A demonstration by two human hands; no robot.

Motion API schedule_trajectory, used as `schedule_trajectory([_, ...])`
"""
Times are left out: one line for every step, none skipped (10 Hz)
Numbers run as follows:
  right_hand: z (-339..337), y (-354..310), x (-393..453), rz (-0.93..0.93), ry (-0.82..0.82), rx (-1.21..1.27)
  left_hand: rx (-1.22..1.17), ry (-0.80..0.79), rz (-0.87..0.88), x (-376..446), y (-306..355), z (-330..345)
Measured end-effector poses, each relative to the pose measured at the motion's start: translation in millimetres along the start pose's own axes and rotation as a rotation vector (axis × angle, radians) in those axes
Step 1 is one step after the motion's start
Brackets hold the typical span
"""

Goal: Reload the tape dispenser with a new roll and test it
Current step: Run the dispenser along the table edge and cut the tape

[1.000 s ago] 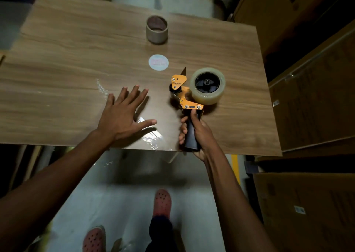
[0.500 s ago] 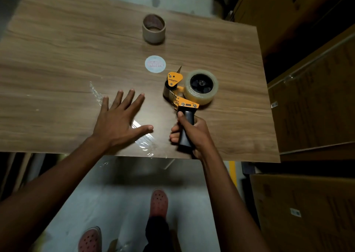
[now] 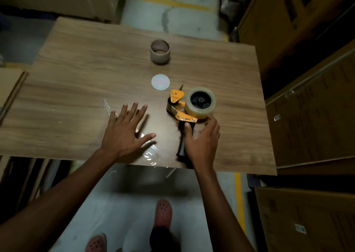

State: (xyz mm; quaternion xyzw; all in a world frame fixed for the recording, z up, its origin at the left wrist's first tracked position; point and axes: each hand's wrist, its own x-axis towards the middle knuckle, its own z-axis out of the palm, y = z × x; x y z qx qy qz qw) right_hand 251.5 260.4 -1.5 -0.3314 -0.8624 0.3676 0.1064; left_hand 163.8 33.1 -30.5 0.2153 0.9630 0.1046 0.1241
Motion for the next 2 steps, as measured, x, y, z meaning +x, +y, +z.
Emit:
schedule_trajectory([-23,-30,13,-0.164,-0.022,-0.073,-0.027,0.073,-0.051,1,17,-32])
schedule_trajectory([-47,-66,30,-0.302,-0.073,-0.129,-0.044,0.207,-0.050,-2,36,-64])
